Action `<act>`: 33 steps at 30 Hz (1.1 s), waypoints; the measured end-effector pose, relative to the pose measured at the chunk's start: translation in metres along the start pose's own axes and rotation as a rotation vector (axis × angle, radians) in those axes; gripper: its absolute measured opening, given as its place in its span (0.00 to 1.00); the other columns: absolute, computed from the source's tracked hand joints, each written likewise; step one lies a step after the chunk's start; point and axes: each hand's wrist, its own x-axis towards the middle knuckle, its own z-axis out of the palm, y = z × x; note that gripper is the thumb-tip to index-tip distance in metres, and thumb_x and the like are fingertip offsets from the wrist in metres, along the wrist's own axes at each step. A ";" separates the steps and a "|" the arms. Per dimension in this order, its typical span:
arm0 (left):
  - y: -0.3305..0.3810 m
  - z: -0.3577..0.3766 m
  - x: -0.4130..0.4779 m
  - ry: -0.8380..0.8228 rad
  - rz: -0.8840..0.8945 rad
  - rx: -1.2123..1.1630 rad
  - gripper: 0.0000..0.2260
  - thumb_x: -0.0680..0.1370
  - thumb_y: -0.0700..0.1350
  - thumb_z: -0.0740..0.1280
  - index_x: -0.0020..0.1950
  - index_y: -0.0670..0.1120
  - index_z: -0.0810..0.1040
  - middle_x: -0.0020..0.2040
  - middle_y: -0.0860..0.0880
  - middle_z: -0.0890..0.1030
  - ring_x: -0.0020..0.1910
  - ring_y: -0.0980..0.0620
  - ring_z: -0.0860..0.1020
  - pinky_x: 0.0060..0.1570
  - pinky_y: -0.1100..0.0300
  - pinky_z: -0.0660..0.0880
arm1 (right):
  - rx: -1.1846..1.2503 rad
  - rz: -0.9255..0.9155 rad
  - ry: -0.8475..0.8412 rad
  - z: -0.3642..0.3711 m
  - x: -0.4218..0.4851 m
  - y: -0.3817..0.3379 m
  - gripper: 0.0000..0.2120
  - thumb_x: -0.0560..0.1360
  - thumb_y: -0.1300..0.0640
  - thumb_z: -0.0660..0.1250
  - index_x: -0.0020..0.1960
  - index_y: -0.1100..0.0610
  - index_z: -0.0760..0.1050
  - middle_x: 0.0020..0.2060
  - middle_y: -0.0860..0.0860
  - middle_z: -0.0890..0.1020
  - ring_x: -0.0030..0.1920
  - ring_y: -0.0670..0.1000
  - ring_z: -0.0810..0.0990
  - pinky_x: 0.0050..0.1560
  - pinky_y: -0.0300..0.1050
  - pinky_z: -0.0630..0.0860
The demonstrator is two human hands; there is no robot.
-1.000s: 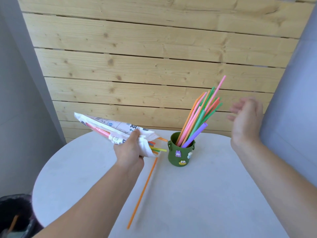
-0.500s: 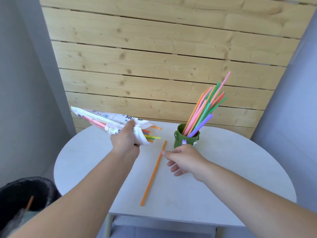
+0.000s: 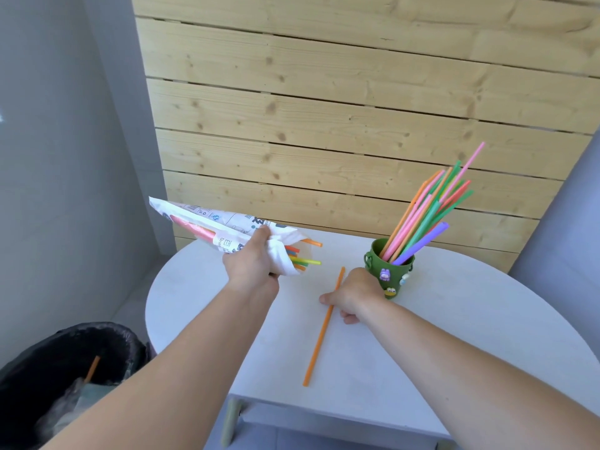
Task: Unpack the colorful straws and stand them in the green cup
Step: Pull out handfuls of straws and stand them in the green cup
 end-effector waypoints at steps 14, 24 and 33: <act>0.006 0.004 -0.007 -0.011 -0.018 -0.010 0.17 0.78 0.41 0.75 0.65 0.42 0.77 0.51 0.47 0.84 0.40 0.49 0.85 0.45 0.53 0.82 | 0.443 0.063 -0.141 -0.006 0.008 0.012 0.08 0.69 0.67 0.78 0.43 0.64 0.79 0.31 0.57 0.80 0.27 0.51 0.78 0.25 0.39 0.75; 0.011 0.009 0.000 -0.048 0.019 -0.007 0.20 0.79 0.43 0.74 0.69 0.41 0.76 0.66 0.36 0.82 0.52 0.41 0.84 0.63 0.39 0.80 | 0.606 -0.591 0.279 -0.157 -0.067 -0.018 0.03 0.76 0.60 0.72 0.43 0.58 0.82 0.32 0.52 0.83 0.31 0.49 0.80 0.32 0.41 0.80; -0.029 0.028 -0.009 -0.108 -0.024 0.087 0.10 0.80 0.42 0.72 0.60 0.42 0.77 0.60 0.38 0.84 0.52 0.41 0.83 0.65 0.37 0.78 | 0.419 -0.495 0.584 -0.200 -0.030 0.026 0.08 0.75 0.57 0.72 0.37 0.52 0.81 0.31 0.45 0.83 0.28 0.37 0.78 0.35 0.35 0.72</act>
